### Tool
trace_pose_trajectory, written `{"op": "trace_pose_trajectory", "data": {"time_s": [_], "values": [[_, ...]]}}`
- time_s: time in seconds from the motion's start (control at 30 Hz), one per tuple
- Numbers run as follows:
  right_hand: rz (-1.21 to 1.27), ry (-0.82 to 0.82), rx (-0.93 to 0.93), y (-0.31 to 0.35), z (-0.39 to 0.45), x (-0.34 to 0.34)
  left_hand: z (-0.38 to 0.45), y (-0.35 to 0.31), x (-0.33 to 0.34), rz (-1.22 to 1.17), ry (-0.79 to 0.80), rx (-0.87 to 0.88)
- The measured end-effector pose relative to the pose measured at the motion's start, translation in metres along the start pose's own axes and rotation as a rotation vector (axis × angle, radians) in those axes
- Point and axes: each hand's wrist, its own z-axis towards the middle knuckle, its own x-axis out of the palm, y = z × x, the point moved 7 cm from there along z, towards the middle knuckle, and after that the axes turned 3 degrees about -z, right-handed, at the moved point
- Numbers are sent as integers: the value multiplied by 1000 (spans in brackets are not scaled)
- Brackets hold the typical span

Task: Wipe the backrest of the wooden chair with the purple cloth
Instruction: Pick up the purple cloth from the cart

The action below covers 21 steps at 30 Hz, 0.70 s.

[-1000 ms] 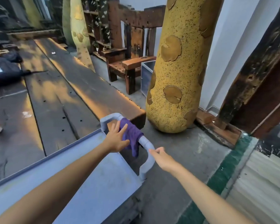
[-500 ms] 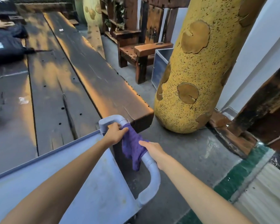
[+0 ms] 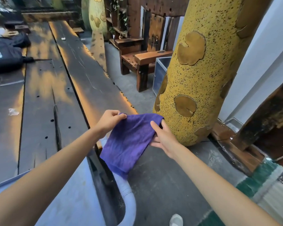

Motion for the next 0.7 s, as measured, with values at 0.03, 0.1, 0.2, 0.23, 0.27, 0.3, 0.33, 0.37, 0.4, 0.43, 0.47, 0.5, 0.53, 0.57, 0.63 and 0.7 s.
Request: {"op": "trace_pose_trajectory", "data": {"time_s": [0.03, 0.1, 0.2, 0.23, 0.27, 0.3, 0.33, 0.37, 0.4, 0.43, 0.47, 0.5, 0.53, 0.57, 0.63, 0.7], "values": [[-22, 21, -25, 12, 6, -9, 7, -10, 8, -18, 6, 7], [-78, 36, -53, 37, 22, -32, 23, -30, 27, -61, -17, 17], [-202, 110, -42, 79, 52, -69, 49, -65, 54, -97, -98, 28], [-226, 154, -22, 97, 63, -82, 62, -78, 62, -107, -136, 34], [-239, 185, -1, 106, 67, -87, 65, -83, 61, -117, -165, 27], [-258, 211, 12, 125, 78, -107, 82, -98, 74, -129, -199, 29], [-283, 223, 9, 134, 84, -114, 89, -102, 77, -162, -223, 13], [-306, 196, 5, 141, 90, -122, 96, -107, 79, -193, -237, 0], [-340, 157, -13, 155, 102, -139, 109, -118, 89, -230, -248, -18], [-366, 108, -36, 169, 114, -154, 122, -125, 98, -255, -260, -38], [-371, 60, -52, 179, 124, -165, 133, -131, 104, -275, -256, -57], [-350, 25, -59, 188, 135, -176, 143, -138, 111, -272, -242, -66], [-327, 6, -64, 195, 144, -184, 154, -144, 119, -263, -223, -65], [-321, 4, -70, 202, 154, -191, 164, -148, 125, -243, -210, -57], [-403, 18, -94, 215, 176, -199, 183, -152, 133, -200, -188, -64], [-536, 43, -106, 223, 199, -203, 204, -151, 139, -168, -129, -97]]}}
